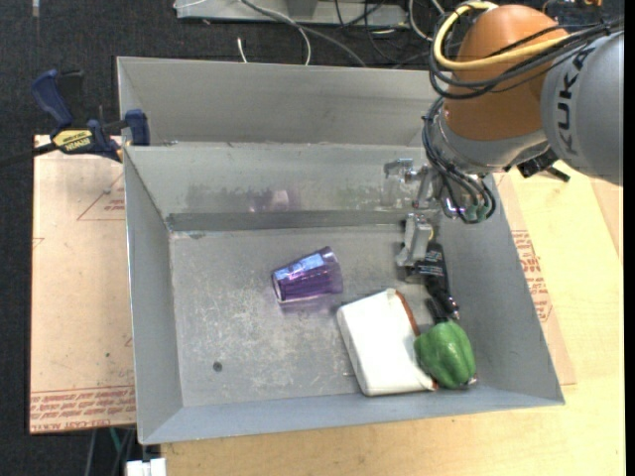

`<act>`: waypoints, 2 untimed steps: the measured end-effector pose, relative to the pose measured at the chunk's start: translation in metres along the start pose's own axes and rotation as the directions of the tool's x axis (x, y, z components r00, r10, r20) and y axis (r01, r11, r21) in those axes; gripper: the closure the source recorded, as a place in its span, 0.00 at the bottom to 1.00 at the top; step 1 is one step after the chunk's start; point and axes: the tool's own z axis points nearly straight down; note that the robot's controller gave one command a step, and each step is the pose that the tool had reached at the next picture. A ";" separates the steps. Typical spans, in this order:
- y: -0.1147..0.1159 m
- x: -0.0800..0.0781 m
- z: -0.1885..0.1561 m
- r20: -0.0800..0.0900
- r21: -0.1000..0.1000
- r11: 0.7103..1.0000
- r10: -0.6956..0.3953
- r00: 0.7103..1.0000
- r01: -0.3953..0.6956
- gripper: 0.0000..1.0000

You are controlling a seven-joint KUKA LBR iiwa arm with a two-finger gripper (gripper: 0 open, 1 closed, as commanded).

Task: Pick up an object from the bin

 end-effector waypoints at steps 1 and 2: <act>0.000 -0.001 -0.005 0.008 0.000 1.000 -0.001 1.000 0.001 0.00; 0.060 -0.003 0.108 0.010 0.001 0.985 -0.170 0.985 0.170 0.00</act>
Offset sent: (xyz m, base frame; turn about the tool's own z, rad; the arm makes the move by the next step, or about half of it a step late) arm 0.0011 0.0839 -0.1548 -0.2413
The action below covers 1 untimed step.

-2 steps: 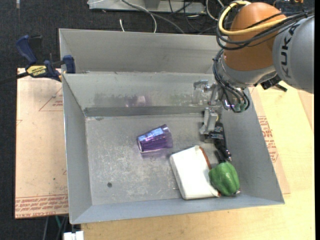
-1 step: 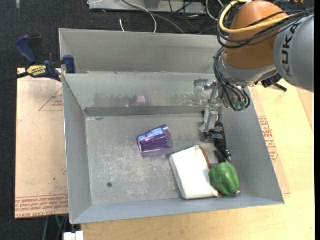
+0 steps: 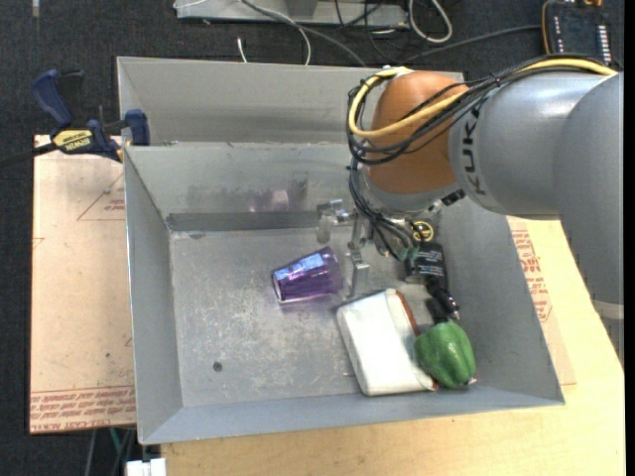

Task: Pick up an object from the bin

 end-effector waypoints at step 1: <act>0.031 0.035 -0.041 0.005 0.001 0.998 0.069 0.998 -0.069 0.00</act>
Offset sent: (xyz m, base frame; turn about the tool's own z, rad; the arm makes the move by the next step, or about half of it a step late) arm -0.0199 0.0578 -0.0169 -0.1374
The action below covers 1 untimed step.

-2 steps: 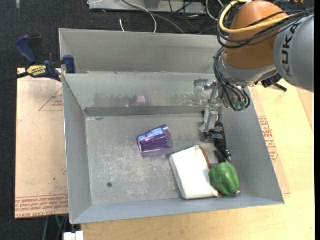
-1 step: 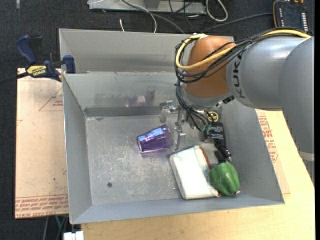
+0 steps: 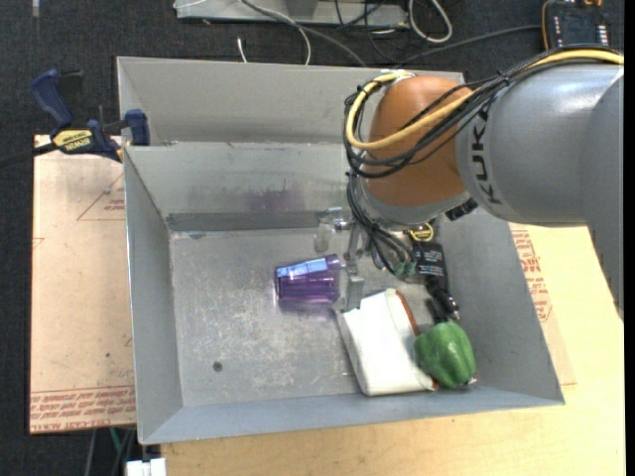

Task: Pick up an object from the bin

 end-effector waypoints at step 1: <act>0.032 -0.022 0.060 -0.008 -0.006 0.979 -0.205 0.979 0.205 0.00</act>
Offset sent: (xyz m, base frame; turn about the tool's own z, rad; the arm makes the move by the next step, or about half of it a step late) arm 0.0400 0.0261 -0.0882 -0.2666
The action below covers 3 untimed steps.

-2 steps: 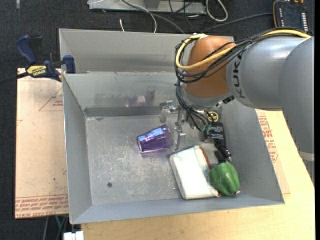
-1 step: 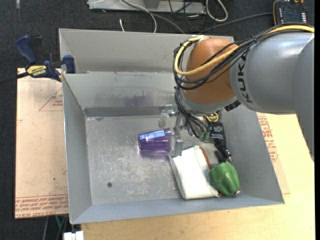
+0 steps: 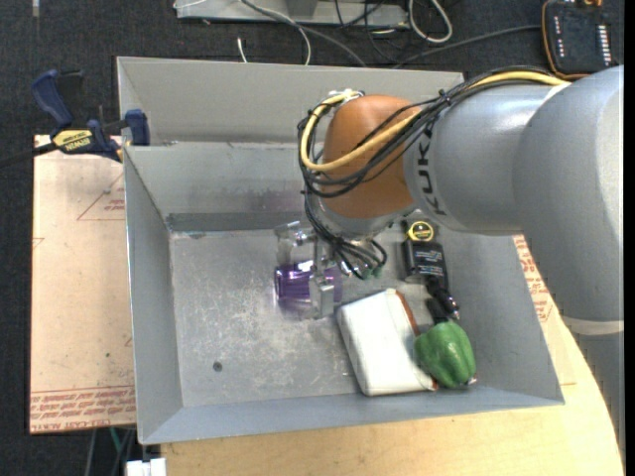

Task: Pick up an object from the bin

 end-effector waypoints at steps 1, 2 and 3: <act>-0.014 -0.018 0.028 0.018 0.007 0.998 -0.058 0.998 0.058 0.00; -0.030 -0.004 0.026 0.018 0.004 0.995 -0.100 0.995 0.100 1.00; -0.030 -0.004 0.026 0.018 0.004 0.995 -0.100 0.995 0.100 1.00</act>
Offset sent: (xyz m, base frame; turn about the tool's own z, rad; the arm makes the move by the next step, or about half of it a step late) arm 0.0102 -0.0289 -0.0282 -0.1034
